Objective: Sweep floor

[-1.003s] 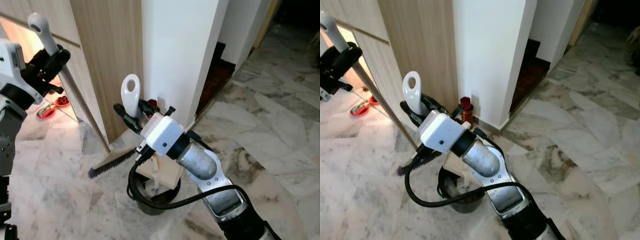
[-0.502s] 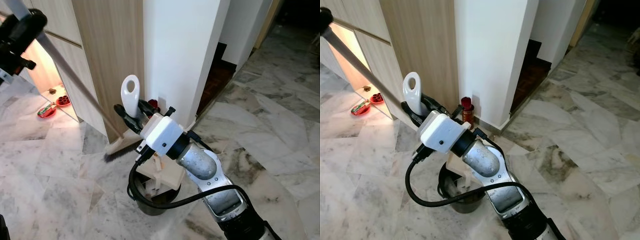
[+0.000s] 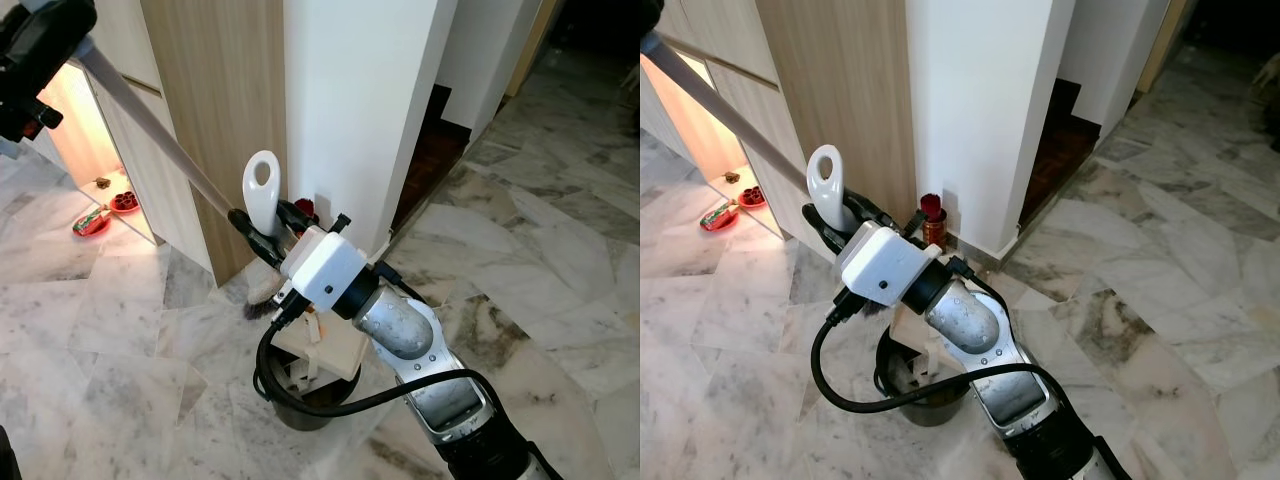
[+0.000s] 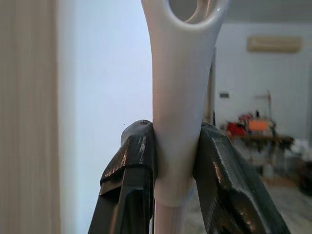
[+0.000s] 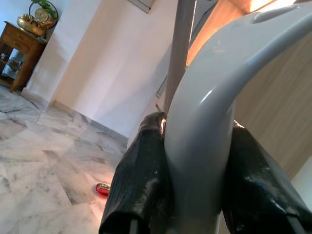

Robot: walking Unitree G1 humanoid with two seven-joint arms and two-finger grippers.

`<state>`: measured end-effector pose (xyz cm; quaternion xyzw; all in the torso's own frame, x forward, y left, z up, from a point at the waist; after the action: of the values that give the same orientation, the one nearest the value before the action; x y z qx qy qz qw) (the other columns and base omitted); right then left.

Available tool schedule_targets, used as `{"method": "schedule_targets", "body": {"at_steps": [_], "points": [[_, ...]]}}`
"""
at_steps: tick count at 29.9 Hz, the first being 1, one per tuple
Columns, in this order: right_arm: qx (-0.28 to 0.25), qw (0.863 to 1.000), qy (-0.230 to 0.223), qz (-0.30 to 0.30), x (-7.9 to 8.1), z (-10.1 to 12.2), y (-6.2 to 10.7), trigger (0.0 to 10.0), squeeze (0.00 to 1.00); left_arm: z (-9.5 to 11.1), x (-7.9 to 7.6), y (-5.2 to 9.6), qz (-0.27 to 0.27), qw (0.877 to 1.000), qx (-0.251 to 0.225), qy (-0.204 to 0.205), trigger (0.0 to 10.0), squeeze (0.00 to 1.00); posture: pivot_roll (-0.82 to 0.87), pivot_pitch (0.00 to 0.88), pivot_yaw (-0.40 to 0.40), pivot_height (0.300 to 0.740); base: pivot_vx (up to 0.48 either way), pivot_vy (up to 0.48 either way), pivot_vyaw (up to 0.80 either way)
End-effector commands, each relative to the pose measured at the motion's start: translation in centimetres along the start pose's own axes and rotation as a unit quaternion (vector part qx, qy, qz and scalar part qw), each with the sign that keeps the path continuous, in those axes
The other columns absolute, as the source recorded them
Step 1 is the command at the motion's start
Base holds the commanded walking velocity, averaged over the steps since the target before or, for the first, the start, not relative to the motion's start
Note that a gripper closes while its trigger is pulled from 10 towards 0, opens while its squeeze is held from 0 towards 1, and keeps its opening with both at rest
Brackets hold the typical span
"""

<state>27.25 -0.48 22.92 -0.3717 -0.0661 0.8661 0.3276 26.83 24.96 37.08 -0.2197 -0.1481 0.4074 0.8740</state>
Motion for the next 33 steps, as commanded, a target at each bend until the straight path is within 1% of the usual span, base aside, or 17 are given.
{"method": "schedule_targets", "body": {"at_steps": [1,2,4,5,7,33], "points": [[-0.025,0.999,0.021,-0.009,-0.7,1.0,-0.2,10.0,0.00,1.1,-1.0,0.2,-0.031,0.999,-0.008,-0.009,10.0,0.00,0.09,0.027,-0.026,0.740,0.000,0.000,0.00],[-0.024,0.999,0.022,-0.010,-0.8,1.0,-0.3,10.0,0.00,0.8,-1.2,0.3,-0.039,0.999,0.004,-0.009,10.0,0.00,0.09,0.027,-0.026,0.740,0.000,0.000,0.00],[-0.023,0.999,0.024,-0.012,-0.9,0.9,-0.3,10.0,0.00,-0.2,-2.1,0.7,-0.072,0.997,0.036,0.003,10.0,0.00,0.09,0.027,-0.026,0.740,0.000,0.000,0.00],[-0.023,0.999,0.024,-0.012,-0.9,0.9,-0.3,10.0,0.00,-0.2,-2.1,0.7,-0.072,0.997,0.036,0.003,10.0,0.00,0.09,0.027,-0.026,0.740,0.000,0.000,0.00],[-0.021,0.999,0.027,-0.012,-1.0,0.8,-0.3,10.0,0.00,-0.7,-2.5,0.9,-0.084,0.995,0.050,0.008,10.0,0.00,0.10,0.027,-0.027,0.740,0.000,0.000,0.00],[-0.021,0.999,0.027,-0.012,-1.0,0.8,-0.3,10.0,0.00,-0.7,-2.5,0.9,-0.084,0.995,0.050,0.008,10.0,0.00,0.10,0.027,-0.027,0.740,0.000,0.000,0.00]]}}
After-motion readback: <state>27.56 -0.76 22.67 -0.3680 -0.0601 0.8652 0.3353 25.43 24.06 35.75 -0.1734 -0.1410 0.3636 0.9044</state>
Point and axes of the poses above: a point about 5 cm out from each wrist's last joint towards the gripper, its own y axis pointing back from the gripper into the wrist, its own z axis along the axis of the wrist's last joint, x = y × z, the point moved 1 cm from there along -y, pointing out of the wrist towards the gripper, and after that the axes turned 4 degrees about y, right-handed, at the moved point
